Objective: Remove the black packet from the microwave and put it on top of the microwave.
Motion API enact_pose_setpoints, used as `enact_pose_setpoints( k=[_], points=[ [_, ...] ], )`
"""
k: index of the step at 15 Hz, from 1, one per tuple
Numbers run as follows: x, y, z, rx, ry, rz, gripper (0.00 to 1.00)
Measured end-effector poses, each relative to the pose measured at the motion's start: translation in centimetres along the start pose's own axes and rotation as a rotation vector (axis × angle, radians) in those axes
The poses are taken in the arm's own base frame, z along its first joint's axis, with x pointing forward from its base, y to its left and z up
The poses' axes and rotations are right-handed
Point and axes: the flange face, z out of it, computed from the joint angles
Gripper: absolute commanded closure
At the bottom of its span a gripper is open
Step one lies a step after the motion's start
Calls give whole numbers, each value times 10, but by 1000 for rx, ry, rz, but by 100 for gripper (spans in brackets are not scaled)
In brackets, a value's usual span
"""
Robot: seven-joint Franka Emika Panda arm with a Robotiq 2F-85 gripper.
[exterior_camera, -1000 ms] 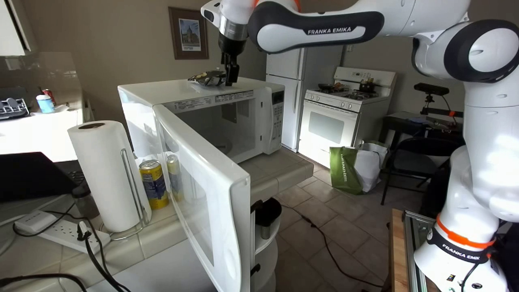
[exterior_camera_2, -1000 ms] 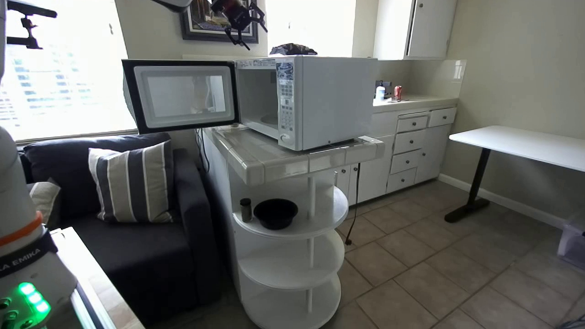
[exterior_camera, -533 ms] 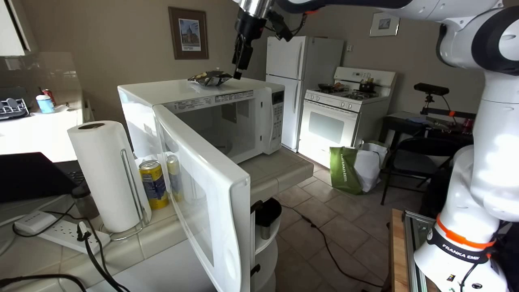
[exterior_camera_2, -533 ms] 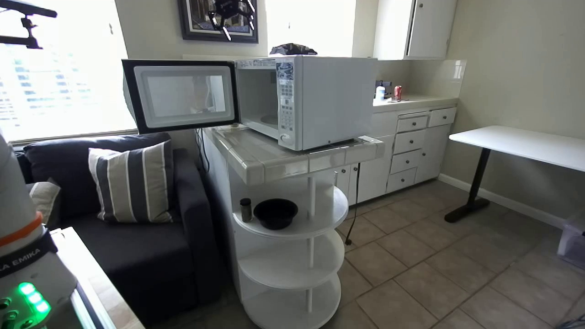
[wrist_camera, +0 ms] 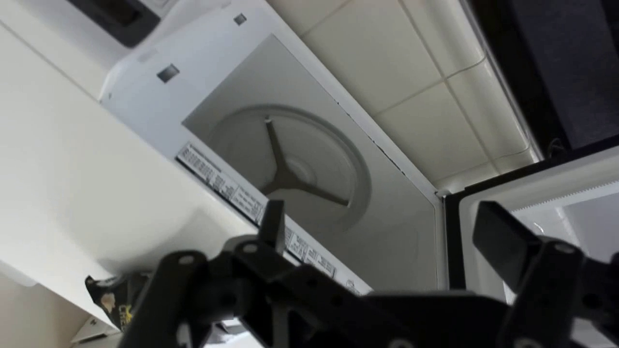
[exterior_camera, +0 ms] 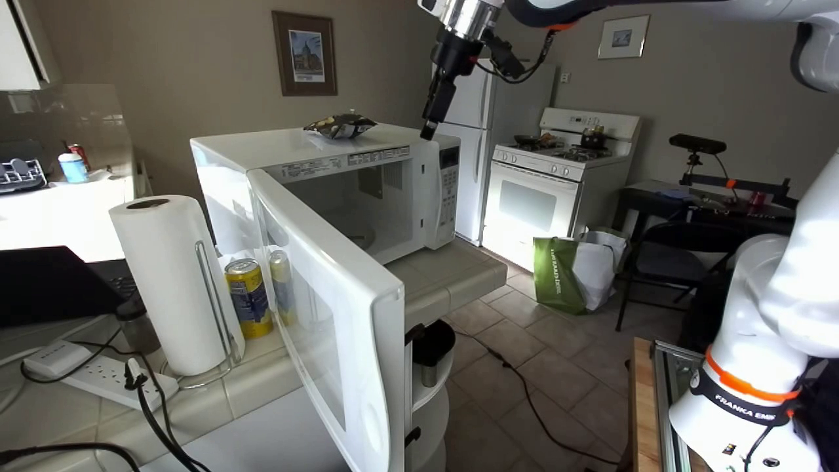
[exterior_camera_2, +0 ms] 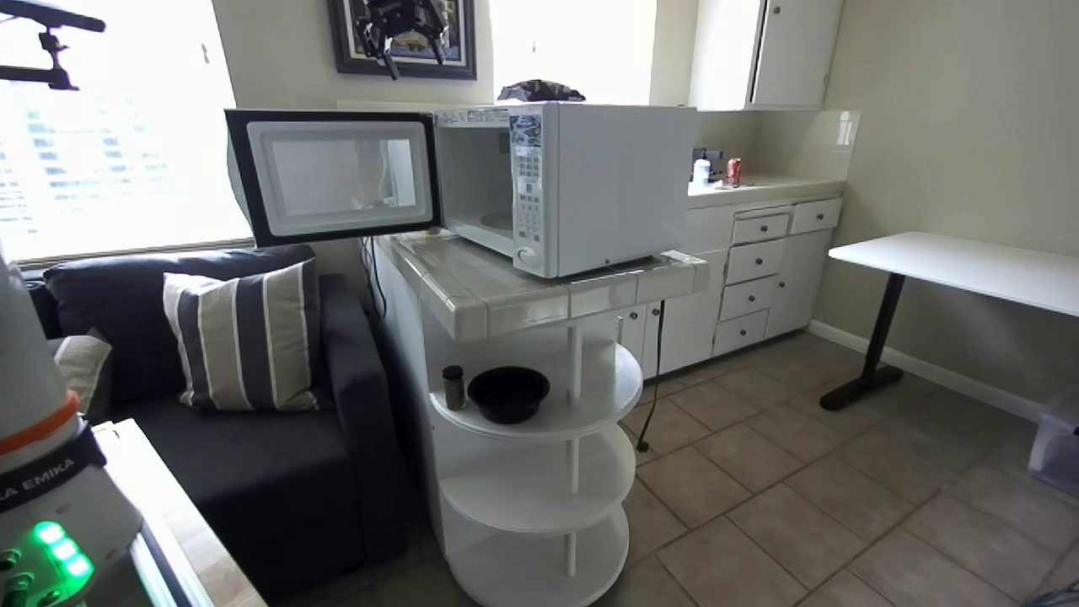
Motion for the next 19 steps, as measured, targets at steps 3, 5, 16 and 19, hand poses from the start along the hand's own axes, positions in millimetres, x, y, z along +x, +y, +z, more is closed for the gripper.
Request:
enact_pose_setpoints(
  k=[3,5,16,19],
  points=[
    [-38,-3,8,-9,-20,52,0],
    [-62,-4,10,-18,-16,76,0],
    [-152,-34,-18,-143,177,-36,0],
    [-152,-35,-18,-144,177,-41,0]
  ],
)
